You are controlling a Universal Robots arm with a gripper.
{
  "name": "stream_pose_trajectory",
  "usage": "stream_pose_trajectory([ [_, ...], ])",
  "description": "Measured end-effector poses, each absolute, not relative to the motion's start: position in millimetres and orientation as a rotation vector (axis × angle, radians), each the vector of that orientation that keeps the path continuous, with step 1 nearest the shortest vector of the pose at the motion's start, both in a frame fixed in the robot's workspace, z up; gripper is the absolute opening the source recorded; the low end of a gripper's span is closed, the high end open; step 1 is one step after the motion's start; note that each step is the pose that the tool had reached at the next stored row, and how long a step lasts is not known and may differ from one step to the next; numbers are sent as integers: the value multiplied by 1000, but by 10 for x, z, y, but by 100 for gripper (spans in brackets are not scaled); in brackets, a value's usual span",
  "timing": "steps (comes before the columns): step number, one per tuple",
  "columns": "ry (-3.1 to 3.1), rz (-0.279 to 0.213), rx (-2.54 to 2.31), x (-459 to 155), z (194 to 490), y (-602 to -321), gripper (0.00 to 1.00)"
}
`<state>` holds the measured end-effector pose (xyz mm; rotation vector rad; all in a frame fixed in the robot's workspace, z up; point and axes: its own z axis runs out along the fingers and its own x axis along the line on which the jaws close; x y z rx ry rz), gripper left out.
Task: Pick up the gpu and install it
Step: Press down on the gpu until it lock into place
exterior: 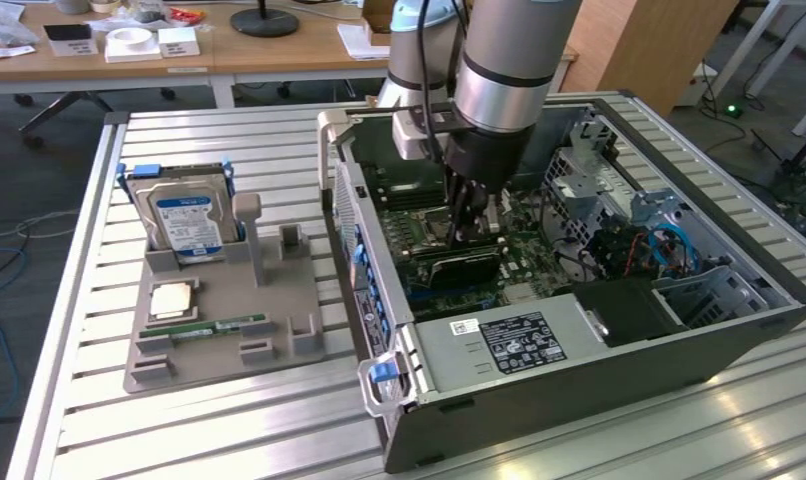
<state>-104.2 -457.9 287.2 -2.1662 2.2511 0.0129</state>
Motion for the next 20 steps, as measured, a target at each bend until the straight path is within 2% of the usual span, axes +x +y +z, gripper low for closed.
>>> stream_pose_trajectory([
  [20,2251,13,-2166,-1024,2735,-4545,11],
])
